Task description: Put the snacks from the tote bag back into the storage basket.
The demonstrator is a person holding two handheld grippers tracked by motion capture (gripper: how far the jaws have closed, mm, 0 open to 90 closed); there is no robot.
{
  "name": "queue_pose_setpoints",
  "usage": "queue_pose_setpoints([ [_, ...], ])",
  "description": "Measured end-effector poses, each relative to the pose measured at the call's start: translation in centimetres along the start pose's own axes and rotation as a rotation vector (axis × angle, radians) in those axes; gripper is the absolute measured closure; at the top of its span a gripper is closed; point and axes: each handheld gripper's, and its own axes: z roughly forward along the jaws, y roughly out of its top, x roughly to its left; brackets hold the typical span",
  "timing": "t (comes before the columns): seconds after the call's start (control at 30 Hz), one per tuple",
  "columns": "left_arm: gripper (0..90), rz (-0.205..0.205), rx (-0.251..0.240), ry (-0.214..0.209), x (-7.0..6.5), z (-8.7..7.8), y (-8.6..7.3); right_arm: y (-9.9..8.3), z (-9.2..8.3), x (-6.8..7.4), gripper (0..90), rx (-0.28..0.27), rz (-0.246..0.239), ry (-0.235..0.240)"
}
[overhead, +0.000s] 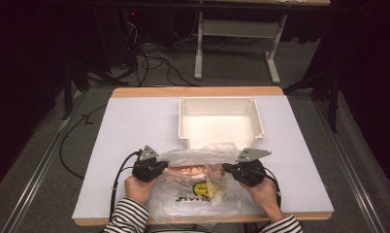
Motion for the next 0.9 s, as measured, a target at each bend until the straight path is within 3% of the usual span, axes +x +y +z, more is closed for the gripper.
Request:
queue_pose_setpoints([
  [0.2, 90.0, -0.009, -0.022, 0.001, 0.1, -0.3, 0.0, 0.6, -0.7, -0.9, 90.0, -0.025, 0.008, -0.043],
  [0.4, 90.0, -0.019, -0.047, -0.008, 0.2, -0.7, 0.2, 0.7, -0.7, -2.5, 90.0, -0.028, 0.049, -0.081],
  [0.5, 90.0, -0.023, -0.057, -0.012, 0.2, -0.7, 0.2, 0.5, 0.0, -3.2, 90.0, -0.002, 0.052, -0.108],
  [0.9, 88.6, -0.026, -0.053, -0.019, 0.3, -0.9, 0.3, -1.1, 3.4, -4.9, 90.0, 0.106, 0.096, -0.142],
])
